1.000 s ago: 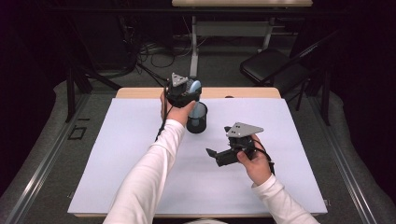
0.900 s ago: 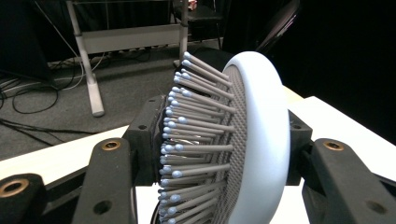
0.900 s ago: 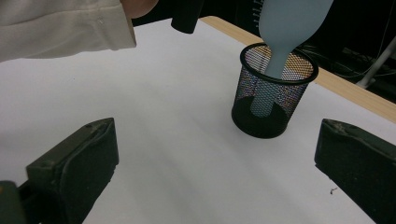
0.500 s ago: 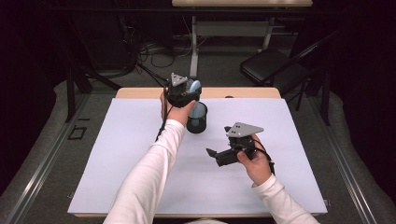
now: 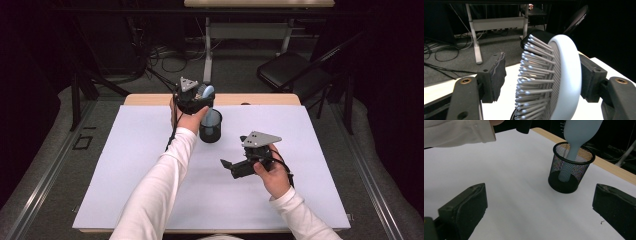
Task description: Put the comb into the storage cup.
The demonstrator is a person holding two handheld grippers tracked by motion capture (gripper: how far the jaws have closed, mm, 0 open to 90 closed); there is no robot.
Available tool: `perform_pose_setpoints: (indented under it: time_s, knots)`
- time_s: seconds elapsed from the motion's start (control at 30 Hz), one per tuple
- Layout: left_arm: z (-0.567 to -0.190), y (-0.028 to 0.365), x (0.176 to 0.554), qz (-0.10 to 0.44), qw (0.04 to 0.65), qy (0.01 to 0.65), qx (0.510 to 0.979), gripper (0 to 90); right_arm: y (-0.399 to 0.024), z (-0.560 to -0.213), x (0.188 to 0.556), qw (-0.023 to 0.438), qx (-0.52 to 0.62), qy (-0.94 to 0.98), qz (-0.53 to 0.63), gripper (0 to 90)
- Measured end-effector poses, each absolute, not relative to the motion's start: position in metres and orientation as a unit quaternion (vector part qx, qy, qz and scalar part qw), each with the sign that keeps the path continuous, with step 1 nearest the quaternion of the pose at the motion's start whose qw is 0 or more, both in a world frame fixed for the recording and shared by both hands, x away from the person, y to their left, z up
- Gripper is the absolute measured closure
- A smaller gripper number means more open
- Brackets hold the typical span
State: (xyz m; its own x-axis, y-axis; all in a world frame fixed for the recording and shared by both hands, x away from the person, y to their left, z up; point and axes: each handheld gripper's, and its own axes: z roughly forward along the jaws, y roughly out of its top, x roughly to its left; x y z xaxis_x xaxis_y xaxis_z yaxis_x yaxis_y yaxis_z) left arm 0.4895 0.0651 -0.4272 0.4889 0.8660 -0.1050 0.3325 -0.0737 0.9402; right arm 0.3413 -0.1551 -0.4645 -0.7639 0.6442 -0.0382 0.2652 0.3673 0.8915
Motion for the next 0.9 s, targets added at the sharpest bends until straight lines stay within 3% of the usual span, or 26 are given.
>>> perform_pose_setpoints:
  time_s: [0.9]
  knots:
    - [-0.392, 0.069, 0.478, 0.301, 0.527, 0.397, 0.689, 33.6, -0.153, -0.465, 0.341, 0.196, 0.28, 0.805, 0.484, 0.0]
